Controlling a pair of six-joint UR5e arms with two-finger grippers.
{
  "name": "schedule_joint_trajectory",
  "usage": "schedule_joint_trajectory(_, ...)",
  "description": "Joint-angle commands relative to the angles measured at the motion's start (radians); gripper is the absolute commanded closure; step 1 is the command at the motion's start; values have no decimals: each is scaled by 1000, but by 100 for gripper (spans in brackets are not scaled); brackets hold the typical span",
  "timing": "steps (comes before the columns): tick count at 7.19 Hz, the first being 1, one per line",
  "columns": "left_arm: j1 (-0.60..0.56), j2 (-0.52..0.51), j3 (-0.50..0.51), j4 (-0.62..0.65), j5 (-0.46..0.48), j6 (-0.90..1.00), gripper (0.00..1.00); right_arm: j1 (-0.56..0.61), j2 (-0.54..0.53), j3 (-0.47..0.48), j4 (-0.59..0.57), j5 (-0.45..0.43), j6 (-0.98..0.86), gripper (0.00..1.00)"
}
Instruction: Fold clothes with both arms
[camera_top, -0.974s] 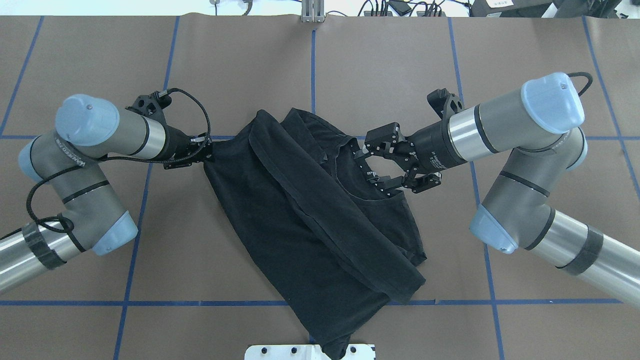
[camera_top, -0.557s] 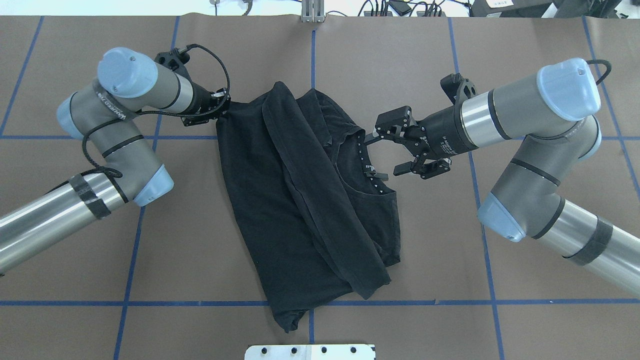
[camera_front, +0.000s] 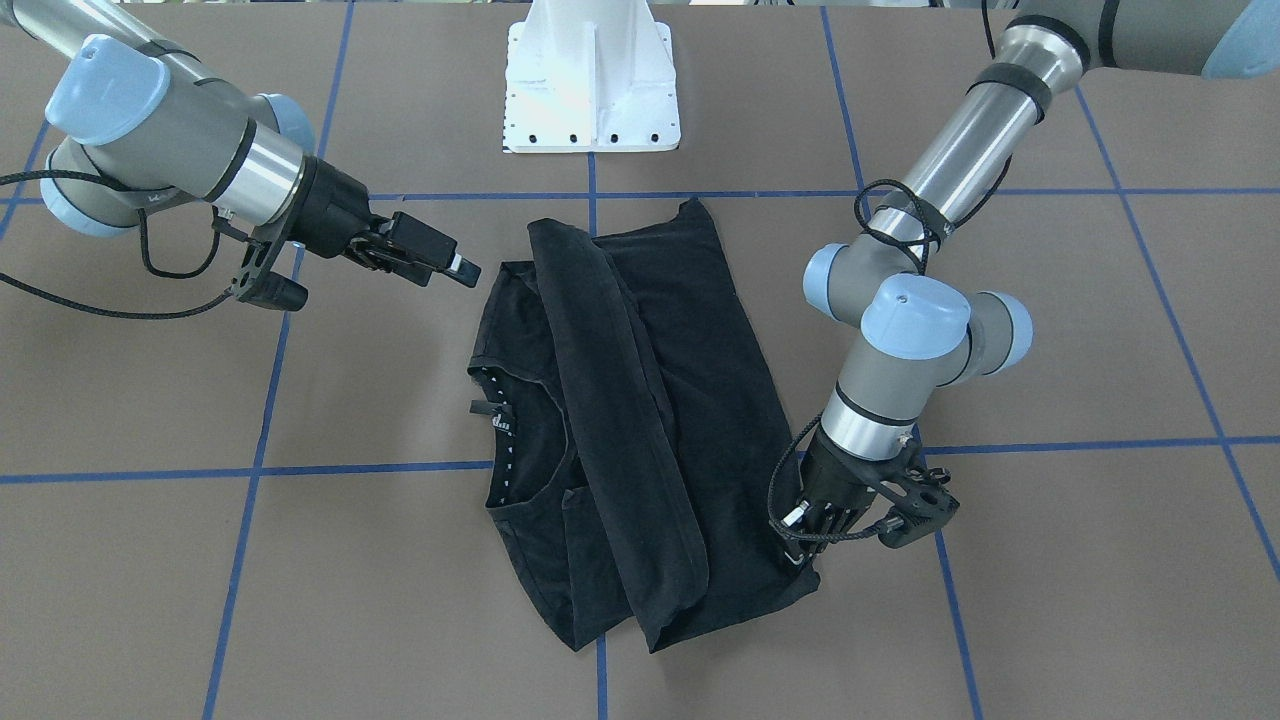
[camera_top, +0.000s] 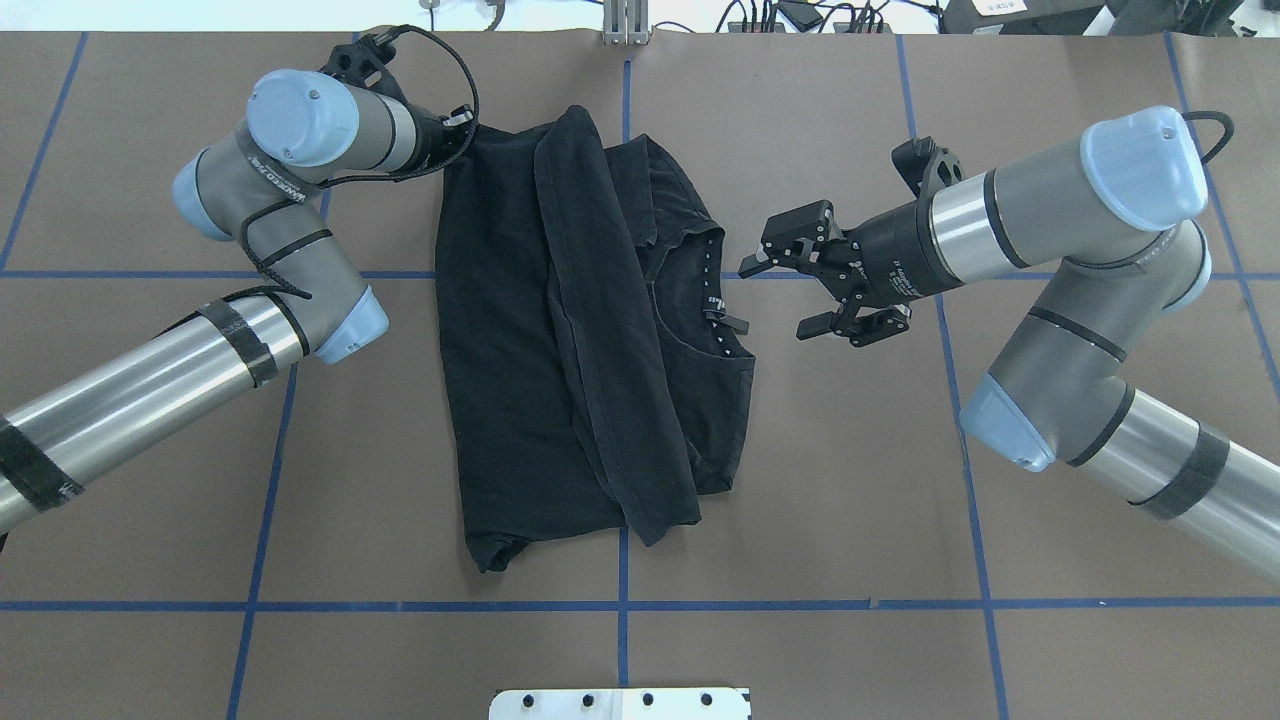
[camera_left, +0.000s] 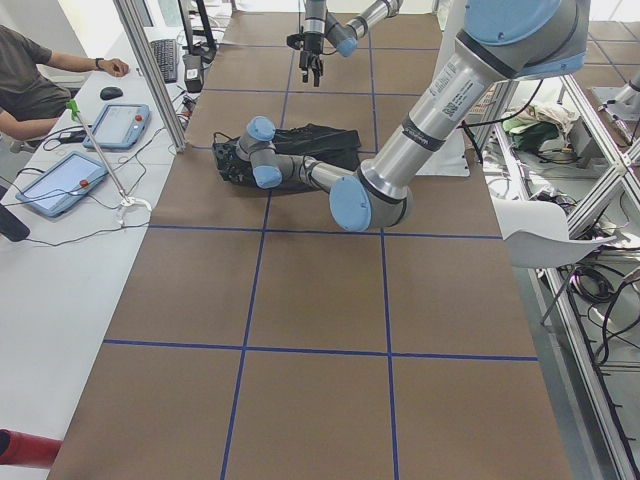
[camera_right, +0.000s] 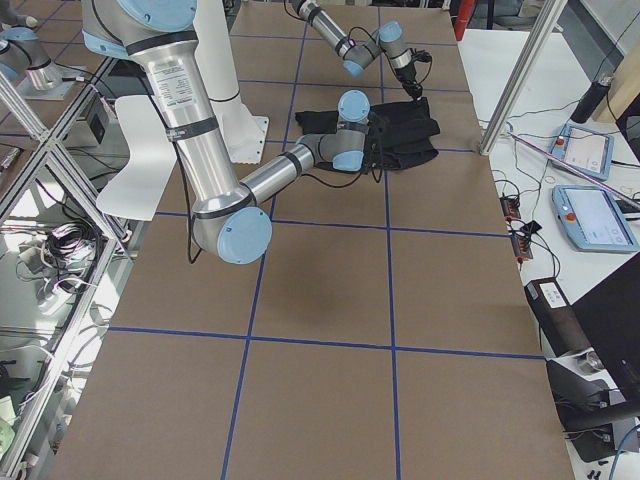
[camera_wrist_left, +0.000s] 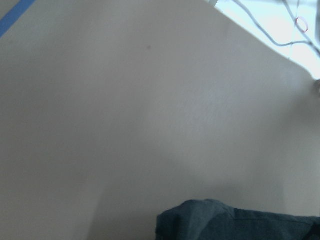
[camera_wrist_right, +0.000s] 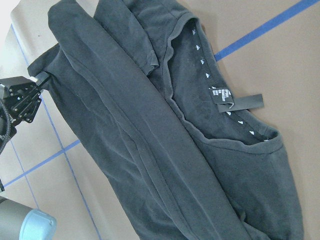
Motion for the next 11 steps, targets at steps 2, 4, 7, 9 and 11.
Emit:
schedule_joint_trajectory(2, -2, -20, 30, -34, 47, -2, 100, 1, 0, -8, -1, -2, -25, 0)
schedule_joint_trajectory(4, -3, -21, 27, -28, 68, 21, 2, -2, 3, -15, -1, -2, -66, 0)
schedule_joint_trajectory(7, -84, 17, -50, -21, -64, 109, 0, -4, 24, -26, -97, -73, -245, 0)
schedule_joint_trajectory(9, -92, 192, -261, -21, -141, 124, 0, -27, 160, -25, -394, -153, -373, 0)
schedule_joint_trajectory(11, -94, 301, -382, -24, -189, 124, 0, -123, 256, -46, -567, -361, -488, 2)
